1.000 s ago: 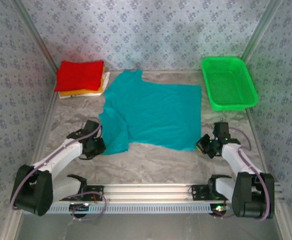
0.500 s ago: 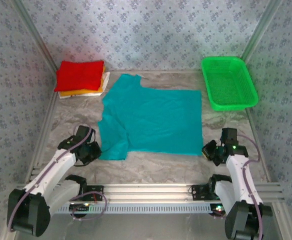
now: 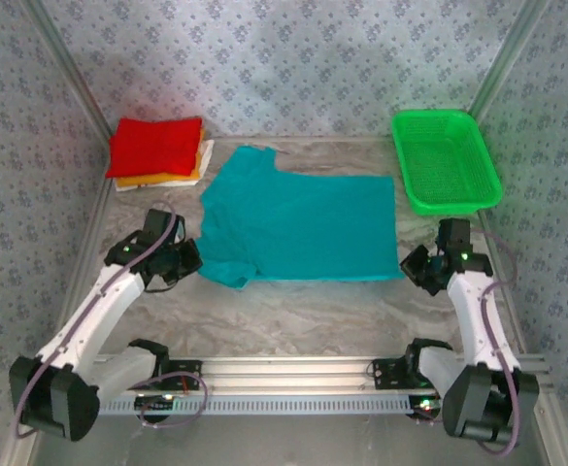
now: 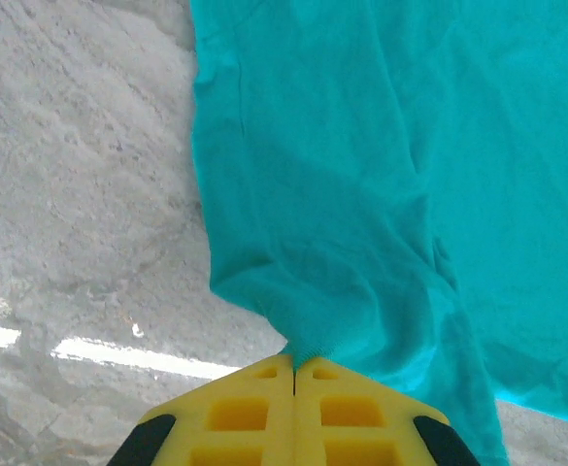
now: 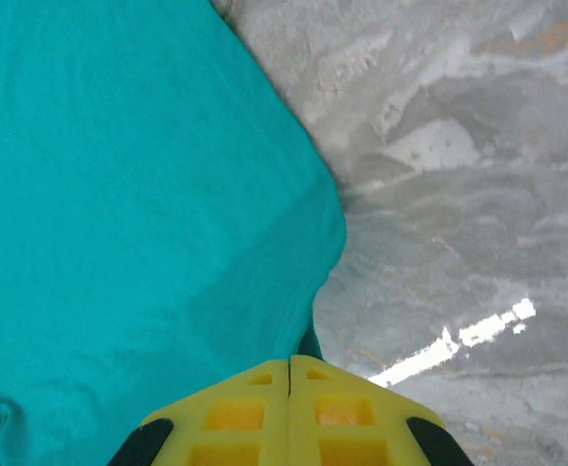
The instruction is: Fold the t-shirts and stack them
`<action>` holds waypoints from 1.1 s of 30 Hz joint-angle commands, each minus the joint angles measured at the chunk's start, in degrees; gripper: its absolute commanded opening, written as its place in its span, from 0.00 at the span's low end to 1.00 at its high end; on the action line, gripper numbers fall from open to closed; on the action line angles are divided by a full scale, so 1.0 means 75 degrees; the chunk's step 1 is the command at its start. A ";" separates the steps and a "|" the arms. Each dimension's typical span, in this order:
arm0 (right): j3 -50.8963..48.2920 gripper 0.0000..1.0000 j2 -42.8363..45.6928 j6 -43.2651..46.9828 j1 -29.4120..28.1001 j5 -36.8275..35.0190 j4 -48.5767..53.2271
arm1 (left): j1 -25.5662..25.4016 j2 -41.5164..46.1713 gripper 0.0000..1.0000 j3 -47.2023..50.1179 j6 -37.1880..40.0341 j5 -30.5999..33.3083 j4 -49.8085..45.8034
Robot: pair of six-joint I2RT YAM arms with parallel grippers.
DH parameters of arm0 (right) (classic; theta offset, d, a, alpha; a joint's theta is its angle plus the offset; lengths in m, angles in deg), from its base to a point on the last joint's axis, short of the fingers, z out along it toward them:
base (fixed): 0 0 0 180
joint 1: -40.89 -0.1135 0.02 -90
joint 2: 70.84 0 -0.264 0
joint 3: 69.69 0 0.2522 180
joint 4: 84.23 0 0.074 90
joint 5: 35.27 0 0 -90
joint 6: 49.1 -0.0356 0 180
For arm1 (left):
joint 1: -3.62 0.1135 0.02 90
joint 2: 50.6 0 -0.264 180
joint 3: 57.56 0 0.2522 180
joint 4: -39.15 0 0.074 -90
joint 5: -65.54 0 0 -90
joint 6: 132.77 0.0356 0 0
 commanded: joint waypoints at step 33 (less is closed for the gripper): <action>0.2483 0.00 -0.3987 0.0825 -0.0718 -0.1296 -0.1498 | 0.0631 -0.4850 0.00 -0.4023 0.2288 0.0308 0.0366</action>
